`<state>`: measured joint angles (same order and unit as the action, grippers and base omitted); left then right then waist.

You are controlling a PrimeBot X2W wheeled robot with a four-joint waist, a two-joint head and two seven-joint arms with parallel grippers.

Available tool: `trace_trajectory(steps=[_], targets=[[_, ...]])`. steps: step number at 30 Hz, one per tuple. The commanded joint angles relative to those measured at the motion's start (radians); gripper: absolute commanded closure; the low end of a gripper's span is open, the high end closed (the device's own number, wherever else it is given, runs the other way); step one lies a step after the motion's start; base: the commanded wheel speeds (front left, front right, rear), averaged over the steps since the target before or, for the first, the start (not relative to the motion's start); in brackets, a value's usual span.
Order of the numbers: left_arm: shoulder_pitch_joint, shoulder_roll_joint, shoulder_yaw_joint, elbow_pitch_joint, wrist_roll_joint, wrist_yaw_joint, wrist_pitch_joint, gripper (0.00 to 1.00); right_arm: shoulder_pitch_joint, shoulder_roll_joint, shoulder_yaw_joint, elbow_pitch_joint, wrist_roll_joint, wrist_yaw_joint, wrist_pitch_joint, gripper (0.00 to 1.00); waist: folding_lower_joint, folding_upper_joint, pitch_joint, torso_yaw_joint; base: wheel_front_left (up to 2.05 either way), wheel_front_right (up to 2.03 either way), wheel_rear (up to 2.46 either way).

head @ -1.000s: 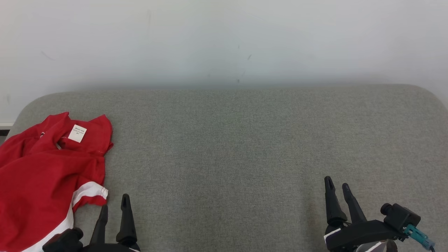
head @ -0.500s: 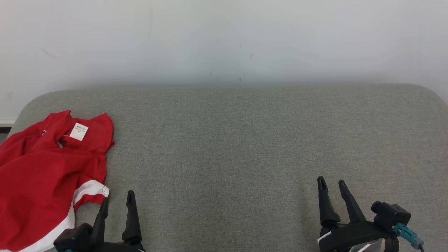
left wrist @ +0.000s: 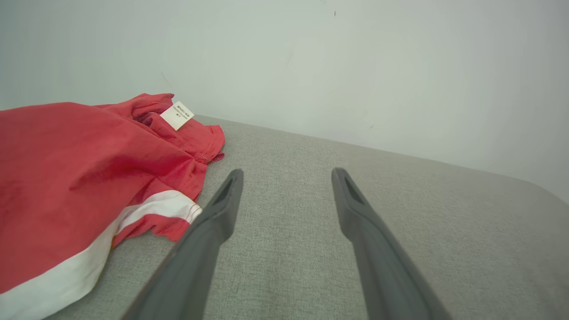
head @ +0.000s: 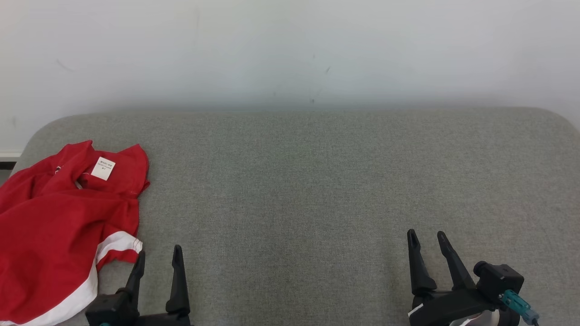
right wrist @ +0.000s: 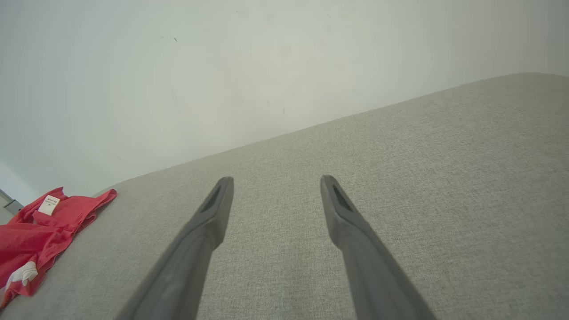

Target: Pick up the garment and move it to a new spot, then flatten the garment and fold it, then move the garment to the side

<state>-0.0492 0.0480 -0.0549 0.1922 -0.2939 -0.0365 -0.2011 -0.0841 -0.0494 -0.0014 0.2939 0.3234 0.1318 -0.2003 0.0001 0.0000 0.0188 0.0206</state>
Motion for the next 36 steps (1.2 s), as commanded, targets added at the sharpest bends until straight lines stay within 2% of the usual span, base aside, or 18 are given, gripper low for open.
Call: trace_trajectory(steps=[1,9,16,36], targets=[[-0.007,0.006,0.0,0.004,0.026,-0.005,-0.01,0.0,-0.006,-0.001,0.003,0.0,-0.025,-0.002,-0.01,0.0,0.0,0.0,-0.001,0.0,0.0,0.0,0.0],[-0.014,0.005,0.002,0.04,0.068,-0.002,-0.026,0.0,-0.009,-0.001,0.009,0.021,-0.083,-0.002,-0.026,0.0,0.0,0.0,-0.002,0.001,0.0,0.0,0.0],[-0.021,0.004,0.007,0.068,0.062,-0.006,-0.039,0.0,-0.014,-0.001,0.011,0.038,-0.127,-0.002,-0.041,0.0,0.0,0.0,-0.004,0.003,0.0,0.0,0.0],[-0.007,0.004,-0.012,0.076,0.119,0.008,-0.065,0.0,-0.011,-0.001,0.015,0.048,-0.202,-0.002,-0.065,0.0,-0.0001,0.0,-0.007,0.004,0.0,0.0,0.0]])
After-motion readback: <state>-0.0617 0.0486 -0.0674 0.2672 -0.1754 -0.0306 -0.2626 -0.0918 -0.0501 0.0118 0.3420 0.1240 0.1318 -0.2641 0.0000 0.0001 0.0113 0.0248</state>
